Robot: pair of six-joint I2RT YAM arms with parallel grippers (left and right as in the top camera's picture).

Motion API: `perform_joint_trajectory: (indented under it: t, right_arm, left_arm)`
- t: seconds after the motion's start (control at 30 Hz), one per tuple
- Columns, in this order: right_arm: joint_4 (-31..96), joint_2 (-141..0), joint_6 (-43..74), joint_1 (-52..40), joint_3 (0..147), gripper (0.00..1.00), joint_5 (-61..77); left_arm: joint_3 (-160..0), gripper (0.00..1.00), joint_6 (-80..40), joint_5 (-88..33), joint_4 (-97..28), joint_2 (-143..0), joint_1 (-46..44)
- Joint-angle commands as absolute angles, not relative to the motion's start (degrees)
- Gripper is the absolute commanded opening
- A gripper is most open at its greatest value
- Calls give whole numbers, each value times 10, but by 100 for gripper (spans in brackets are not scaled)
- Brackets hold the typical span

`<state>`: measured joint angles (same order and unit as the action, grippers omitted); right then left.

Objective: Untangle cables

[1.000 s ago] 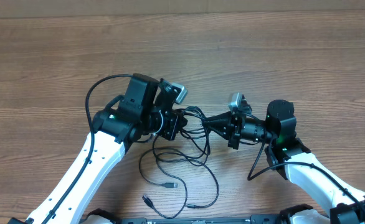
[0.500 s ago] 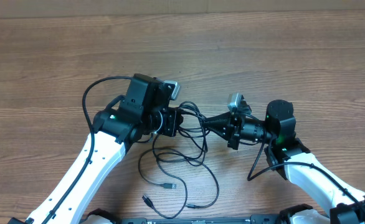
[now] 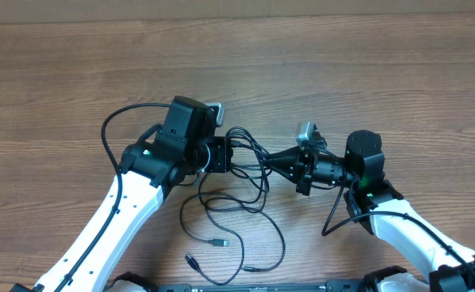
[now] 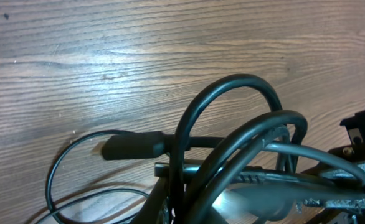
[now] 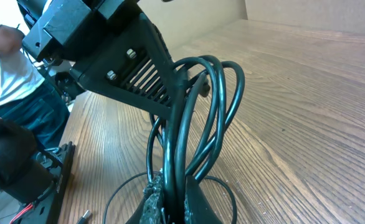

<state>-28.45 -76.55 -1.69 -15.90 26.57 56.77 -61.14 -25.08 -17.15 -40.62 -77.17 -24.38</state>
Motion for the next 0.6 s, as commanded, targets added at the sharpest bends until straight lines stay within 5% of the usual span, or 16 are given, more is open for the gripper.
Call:
perform_joint_trajectory:
  t: [0.0,0.57]
  right_arm:
    - [-286,-764,-20,-157,266,4,578]
    - [-275,-764,-20,-157,266,4,565]
  left_arm:
    - [-620,4,-273,-109,-406,-775,-236]
    - [-620,5,-340,-64,-409,-775,-236]
